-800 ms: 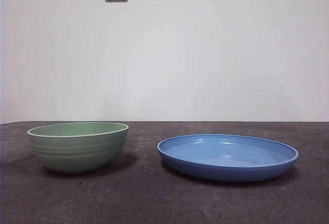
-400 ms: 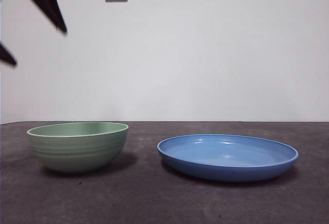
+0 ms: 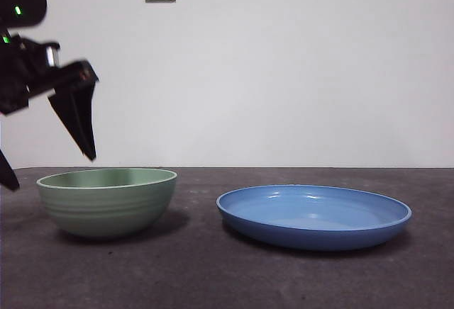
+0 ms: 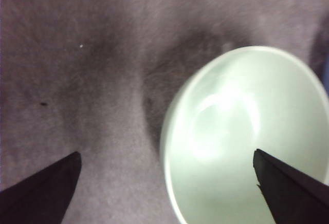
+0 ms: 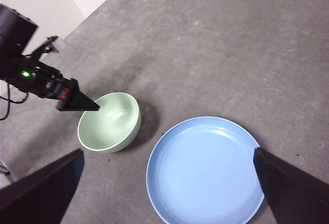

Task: Place the green bowl on the blue plate

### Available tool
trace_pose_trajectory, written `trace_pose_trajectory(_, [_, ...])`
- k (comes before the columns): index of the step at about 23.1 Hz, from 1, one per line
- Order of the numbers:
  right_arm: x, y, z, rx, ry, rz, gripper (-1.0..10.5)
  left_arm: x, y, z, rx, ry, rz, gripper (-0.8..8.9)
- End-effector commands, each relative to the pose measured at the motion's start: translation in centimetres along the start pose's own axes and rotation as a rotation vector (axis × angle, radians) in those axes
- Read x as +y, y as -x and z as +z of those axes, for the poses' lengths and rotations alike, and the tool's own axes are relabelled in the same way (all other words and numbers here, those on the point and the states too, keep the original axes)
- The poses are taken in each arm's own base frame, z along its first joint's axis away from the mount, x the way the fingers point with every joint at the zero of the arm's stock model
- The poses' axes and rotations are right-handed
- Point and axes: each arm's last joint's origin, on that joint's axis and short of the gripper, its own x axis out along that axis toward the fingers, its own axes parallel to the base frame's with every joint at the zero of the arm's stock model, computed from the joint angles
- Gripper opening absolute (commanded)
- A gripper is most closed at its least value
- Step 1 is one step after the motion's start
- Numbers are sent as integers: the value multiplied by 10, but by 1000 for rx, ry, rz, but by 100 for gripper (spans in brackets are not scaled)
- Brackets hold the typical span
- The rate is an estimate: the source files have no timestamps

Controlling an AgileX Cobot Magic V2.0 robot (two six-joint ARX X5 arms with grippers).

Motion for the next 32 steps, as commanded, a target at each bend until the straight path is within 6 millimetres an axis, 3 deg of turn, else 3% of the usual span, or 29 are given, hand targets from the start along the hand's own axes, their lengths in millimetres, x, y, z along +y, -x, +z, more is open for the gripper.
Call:
trace_pose_trajectory(1, [1,0,3,-5,10,5,539,1,-10,8,1,-18,1,471])
trace_pose_trajectory(4, [1,0,3,-4,10,5,539,4,-21,8,33,-9,6,454])
trace_pose_trajectory(7, [1,0,3,-4,10,5,539,5,-23,9,37,-7,7,299])
trace_pose_trajectory(15, [1,0,3,-5,10,5,539,4,-24,8,41,-8,7,57])
trace_pose_trajectory(22, [1,0,3,-5,10,5,539,0,-20,15,21,-19,1,11])
trace_pose_trajectory(25, [1,0,3,-5,9,5,539,-19,-3,34,-25,-30,-20,11])
trace_pose_trajectory(28, [1,0,1,15,-2,4,539,-54,16,53,-54,-88,-44,12])
trace_pose_trajectory(32, [3,4,-4,44,-20,1,538,-110,11,75,-35,-203,-53,12])
